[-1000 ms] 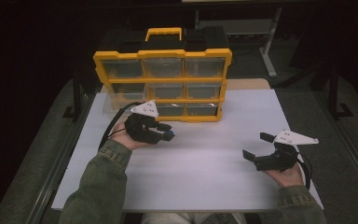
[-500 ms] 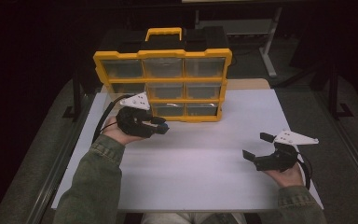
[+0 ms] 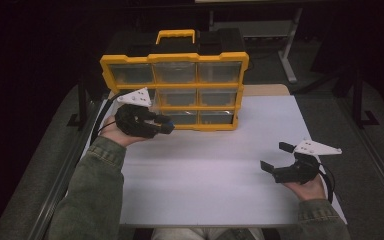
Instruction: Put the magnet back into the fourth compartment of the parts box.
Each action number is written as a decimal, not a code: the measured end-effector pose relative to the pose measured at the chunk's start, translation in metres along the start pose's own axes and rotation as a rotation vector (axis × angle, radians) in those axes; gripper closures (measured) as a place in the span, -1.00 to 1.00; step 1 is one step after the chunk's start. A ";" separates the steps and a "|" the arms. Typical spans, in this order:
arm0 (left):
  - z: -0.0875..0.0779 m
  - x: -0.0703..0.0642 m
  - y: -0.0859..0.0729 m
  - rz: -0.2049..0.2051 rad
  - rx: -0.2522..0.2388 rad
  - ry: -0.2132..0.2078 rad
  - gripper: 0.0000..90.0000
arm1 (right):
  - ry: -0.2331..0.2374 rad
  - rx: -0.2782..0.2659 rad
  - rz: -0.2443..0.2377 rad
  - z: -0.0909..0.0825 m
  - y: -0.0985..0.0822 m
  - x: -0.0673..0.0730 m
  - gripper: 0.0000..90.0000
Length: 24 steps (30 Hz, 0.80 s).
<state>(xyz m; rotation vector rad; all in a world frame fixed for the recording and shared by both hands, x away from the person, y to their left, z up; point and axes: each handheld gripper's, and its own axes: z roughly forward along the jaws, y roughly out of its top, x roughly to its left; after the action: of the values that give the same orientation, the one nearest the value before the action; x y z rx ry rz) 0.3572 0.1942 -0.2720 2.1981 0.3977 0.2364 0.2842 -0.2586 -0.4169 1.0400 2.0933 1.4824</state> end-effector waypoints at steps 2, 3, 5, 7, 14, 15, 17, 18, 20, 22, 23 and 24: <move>-0.002 0.001 0.001 -0.002 0.000 0.005 0.38 | 0.000 0.000 0.000 0.000 0.000 0.000 -1.00; -0.007 0.004 0.002 -0.006 -0.005 0.016 0.38 | 0.001 0.000 0.001 0.000 0.000 0.000 -1.00; -0.009 0.006 0.002 -0.012 -0.009 0.024 0.38 | 0.001 -0.001 0.001 0.000 0.000 0.000 -1.00; -0.013 0.010 0.003 -0.019 -0.016 0.031 0.38 | 0.002 -0.001 0.001 0.000 0.000 0.000 -1.00; -0.031 0.024 0.010 -0.037 -0.025 0.055 0.38 | 0.000 0.001 0.003 0.000 0.000 0.000 -1.00; -0.034 0.025 0.012 -0.033 -0.023 0.060 0.38 | 0.000 0.002 0.004 0.000 0.000 0.000 -1.00; -0.039 0.027 0.015 -0.031 -0.027 0.069 0.38 | 0.000 0.003 0.003 0.000 0.000 0.000 -1.00; -0.041 0.028 0.017 -0.029 -0.028 0.074 0.38 | 0.000 0.002 0.002 0.000 0.000 0.000 -1.00; -0.046 0.029 0.019 -0.030 -0.031 0.082 0.38 | 0.001 0.001 0.003 0.000 0.000 0.000 -1.00; -0.049 0.031 0.021 -0.031 -0.033 0.090 0.38 | 0.000 0.001 0.004 0.000 0.000 0.000 -1.00; -0.051 0.032 0.021 -0.032 -0.033 0.095 0.38 | 0.000 0.001 0.005 0.000 0.000 0.000 -1.00; -0.053 0.033 0.022 -0.034 -0.034 0.099 0.38 | 0.000 0.001 0.004 0.000 0.000 0.000 -1.00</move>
<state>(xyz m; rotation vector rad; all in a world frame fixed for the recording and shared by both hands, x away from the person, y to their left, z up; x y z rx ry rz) 0.3759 0.2320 -0.2218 2.1505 0.4823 0.3316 0.2840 -0.2592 -0.4169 1.0448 2.0932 1.4837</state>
